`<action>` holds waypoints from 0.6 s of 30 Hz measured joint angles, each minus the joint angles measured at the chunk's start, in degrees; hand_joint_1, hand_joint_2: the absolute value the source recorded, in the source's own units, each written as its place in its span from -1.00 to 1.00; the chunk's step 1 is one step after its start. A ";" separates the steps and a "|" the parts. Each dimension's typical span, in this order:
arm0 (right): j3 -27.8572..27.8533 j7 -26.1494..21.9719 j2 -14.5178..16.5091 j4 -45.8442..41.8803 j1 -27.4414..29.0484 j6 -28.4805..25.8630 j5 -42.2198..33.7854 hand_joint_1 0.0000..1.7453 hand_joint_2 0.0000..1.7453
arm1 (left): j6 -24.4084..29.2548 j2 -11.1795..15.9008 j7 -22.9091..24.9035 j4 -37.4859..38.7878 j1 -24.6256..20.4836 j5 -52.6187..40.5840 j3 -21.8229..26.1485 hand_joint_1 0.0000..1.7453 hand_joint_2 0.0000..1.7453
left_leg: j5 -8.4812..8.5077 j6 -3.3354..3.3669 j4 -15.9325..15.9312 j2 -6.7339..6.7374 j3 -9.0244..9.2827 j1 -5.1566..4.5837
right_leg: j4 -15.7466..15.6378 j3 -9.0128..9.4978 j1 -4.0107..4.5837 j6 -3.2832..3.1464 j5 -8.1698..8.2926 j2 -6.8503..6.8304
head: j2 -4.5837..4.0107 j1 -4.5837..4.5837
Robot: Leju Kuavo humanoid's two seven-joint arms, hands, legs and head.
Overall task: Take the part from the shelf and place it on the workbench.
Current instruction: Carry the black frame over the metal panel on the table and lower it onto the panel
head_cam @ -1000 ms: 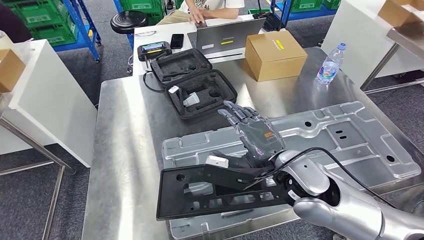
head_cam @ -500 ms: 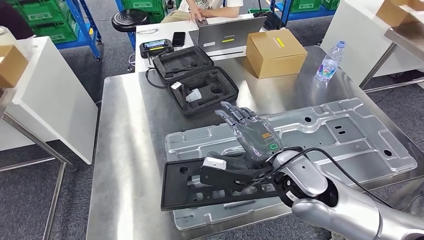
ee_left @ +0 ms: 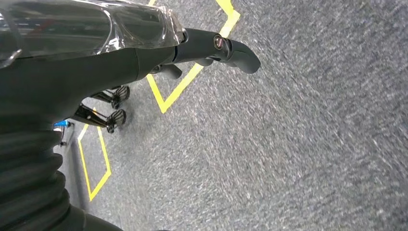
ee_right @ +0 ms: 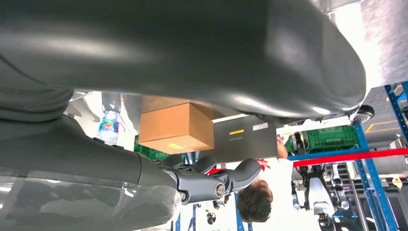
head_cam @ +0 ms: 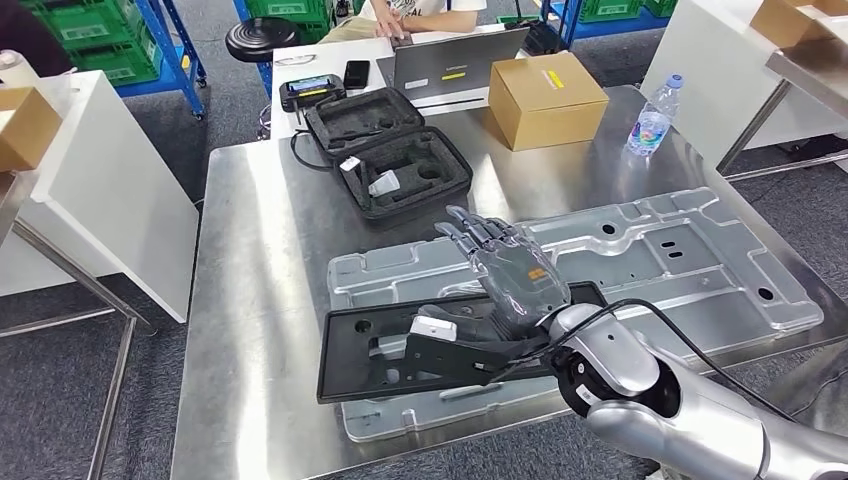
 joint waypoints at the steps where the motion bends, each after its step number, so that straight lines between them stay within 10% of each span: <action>1: -0.01 -0.01 0.01 -0.01 -0.04 -0.01 0.04 -1.00 -1.00 | -0.01 -0.02 -0.02 0.00 0.02 0.00 0.00 -1.00 1.00 | -0.92 -0.31 1.11 0.00 -0.52 0.12 | -0.11 -0.17 -0.08 -0.39 0.27 -0.04 | 0.00 -0.05; 6: 0.07 -0.02 0.07 -0.02 0.11 0.01 0.10 -1.00 -1.00 | -0.06 -0.02 -0.05 0.00 0.16 0.00 0.00 -1.00 1.00 | -9.26 -1.49 17.12 0.03 -6.80 0.48 | -0.14 -1.53 -0.15 -1.06 1.32 -0.14 | 0.01 -0.30; 11: 0.05 -0.02 0.07 -0.02 0.12 0.02 0.12 -1.00 -1.00 | -0.09 0.01 -0.05 0.00 0.00 0.00 0.00 -1.00 1.00 | -2.95 -0.78 1.34 0.02 2.38 0.27 | -0.05 -2.03 0.05 -0.41 1.94 -0.11 | 0.00 -0.30; 15: -0.01 -0.01 0.09 -0.04 0.07 0.02 0.18 -1.00 -1.00 | -0.12 -0.01 -0.08 0.00 0.02 0.00 0.00 -1.00 1.00 | -2.00 0.52 -0.81 0.00 2.74 0.00 | 0.10 -2.61 0.07 0.74 2.35 -0.08 | 0.00 -0.25; 18: -0.08 0.00 0.08 -0.07 0.02 0.02 0.24 -1.00 -1.00 | -0.18 -0.07 -0.08 0.00 -0.04 0.01 -0.01 -1.00 1.00 | -1.14 1.67 -1.16 0.09 2.41 0.30 | 6.49 -5.23 -0.14 1.37 -2.08 -0.04 | -0.01 -0.10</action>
